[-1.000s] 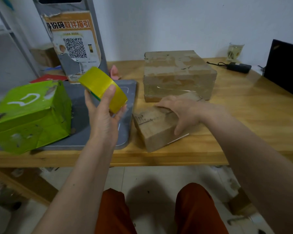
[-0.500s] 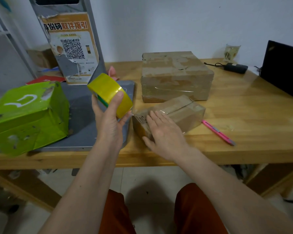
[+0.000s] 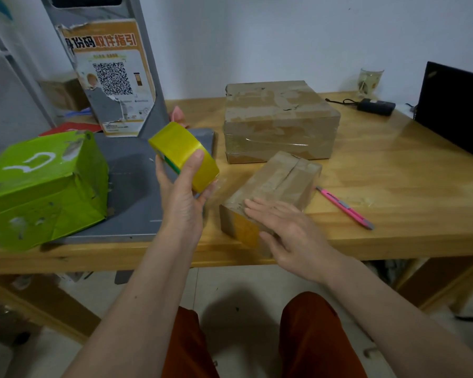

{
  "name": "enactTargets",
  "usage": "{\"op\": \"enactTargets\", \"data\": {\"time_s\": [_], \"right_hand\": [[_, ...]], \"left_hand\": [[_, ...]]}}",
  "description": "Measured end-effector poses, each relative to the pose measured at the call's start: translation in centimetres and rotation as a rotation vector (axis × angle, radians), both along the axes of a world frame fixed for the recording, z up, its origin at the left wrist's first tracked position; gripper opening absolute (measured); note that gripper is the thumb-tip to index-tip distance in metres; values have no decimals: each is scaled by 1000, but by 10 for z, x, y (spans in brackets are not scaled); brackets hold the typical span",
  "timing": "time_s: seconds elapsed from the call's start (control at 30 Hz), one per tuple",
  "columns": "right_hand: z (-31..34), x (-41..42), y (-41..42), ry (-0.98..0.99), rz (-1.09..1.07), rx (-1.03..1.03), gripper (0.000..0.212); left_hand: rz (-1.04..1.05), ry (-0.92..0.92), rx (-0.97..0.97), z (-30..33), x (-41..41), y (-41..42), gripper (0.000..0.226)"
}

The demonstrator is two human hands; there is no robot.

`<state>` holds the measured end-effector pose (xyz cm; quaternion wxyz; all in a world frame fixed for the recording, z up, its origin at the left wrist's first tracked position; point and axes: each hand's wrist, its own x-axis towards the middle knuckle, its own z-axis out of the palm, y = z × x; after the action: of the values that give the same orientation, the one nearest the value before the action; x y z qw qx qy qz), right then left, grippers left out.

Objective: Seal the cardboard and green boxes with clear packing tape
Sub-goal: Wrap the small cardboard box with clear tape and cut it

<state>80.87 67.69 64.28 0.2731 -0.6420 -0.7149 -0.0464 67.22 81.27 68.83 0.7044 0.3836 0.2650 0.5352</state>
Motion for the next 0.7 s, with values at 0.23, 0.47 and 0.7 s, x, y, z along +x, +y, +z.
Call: {"op": "enactTargets", "data": {"time_s": [0.23, 0.47, 0.7], "right_hand": [[1, -3, -19, 607, 33, 92, 48], [24, 6, 2, 1021, -409, -21, 80], [36, 14, 1, 1161, -295, -81, 105]], "left_hand": [[-64, -165, -276, -11, 15, -3, 73], [-169, -343, -408, -6, 29, -23, 49], [-315, -459, -344, 13, 45, -33, 45]]}}
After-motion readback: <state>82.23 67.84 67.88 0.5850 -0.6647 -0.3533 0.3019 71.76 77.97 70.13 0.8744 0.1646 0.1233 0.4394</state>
